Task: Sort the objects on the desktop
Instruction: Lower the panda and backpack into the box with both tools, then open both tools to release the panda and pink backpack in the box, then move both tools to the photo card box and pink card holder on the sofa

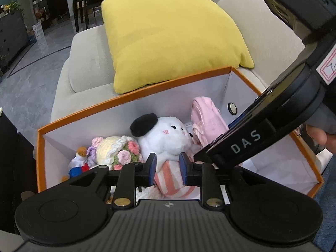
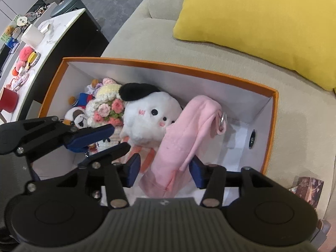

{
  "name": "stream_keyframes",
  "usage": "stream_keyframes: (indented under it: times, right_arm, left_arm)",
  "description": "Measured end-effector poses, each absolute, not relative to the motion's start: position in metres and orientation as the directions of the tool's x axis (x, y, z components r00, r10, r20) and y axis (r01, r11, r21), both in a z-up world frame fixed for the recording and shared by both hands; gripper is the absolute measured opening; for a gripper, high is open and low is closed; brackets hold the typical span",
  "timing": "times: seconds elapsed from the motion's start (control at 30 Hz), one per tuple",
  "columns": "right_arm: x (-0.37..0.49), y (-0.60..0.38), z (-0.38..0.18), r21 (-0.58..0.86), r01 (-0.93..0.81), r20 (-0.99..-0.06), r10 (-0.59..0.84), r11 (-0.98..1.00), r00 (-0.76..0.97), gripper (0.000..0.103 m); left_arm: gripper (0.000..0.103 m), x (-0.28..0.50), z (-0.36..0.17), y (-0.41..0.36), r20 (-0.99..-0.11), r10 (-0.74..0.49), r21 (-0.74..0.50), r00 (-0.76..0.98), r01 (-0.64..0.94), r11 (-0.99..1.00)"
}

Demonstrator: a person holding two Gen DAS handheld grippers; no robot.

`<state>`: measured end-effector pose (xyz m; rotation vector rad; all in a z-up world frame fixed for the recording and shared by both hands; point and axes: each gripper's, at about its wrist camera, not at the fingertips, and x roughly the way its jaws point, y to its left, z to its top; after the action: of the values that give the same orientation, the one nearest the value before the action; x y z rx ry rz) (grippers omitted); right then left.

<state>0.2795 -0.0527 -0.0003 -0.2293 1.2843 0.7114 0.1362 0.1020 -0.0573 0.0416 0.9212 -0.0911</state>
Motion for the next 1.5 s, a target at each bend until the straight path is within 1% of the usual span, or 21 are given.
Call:
stream_keyframes:
  times: [0.13,0.2,0.27,0.63,1.03,1.23,1.3,1.43,1.5]
  right_arm:
    - [0.275,-0.054,0.008,0.207,-0.617,-0.924,0.358,0.759,0.131,0.06]
    - [0.272,-0.055,0.012,0.191,-0.626,-0.921,0.359,0.756,0.153,0.069]
    - [0.27,-0.056,0.017,0.172,-0.637,-0.916,0.36,0.751,0.177,0.069]
    - [0.256,-0.071,0.042,0.161,-0.654,-0.882,0.406,0.739,0.241,0.07]
    - [0.235,-0.131,0.08,0.143,-0.65,-0.827,0.451,0.746,0.335,0.07]
    - [0.226,-0.169,0.086,0.124,-0.629,-0.815,0.441,0.767,0.377,0.067]
    - [0.225,-0.18,0.085,0.116,-0.62,-0.817,0.43,0.776,0.384,0.058]
    - [0.224,-0.204,0.082,0.096,-0.604,-0.824,0.403,0.791,0.397,0.054]
    - [0.225,-0.217,0.078,0.078,-0.594,-0.832,0.381,0.8,0.404,0.053]
  left_arm:
    - [0.029,0.132,-0.052,0.108,-0.794,-0.048,-0.003,0.606,0.075,0.997]
    - [0.029,0.128,-0.05,0.11,-0.795,-0.046,-0.01,0.605,0.062,0.998]
    - [0.029,0.126,-0.048,0.112,-0.797,-0.044,-0.017,0.603,0.051,0.999]
    - [0.029,0.111,-0.029,0.108,-0.78,-0.01,0.001,0.626,0.017,1.0]
    - [0.029,0.101,0.006,0.072,-0.747,-0.039,0.0,0.664,0.059,0.998]
    - [0.029,0.099,0.013,0.055,-0.744,-0.048,0.014,0.666,0.087,0.996]
    - [0.029,0.101,0.012,0.053,-0.749,-0.06,0.002,0.66,0.093,0.996]
    - [0.029,0.102,0.009,0.042,-0.755,-0.064,0.011,0.653,0.11,0.994]
    - [0.029,0.101,0.009,0.036,-0.753,-0.085,0.002,0.653,0.131,0.991]
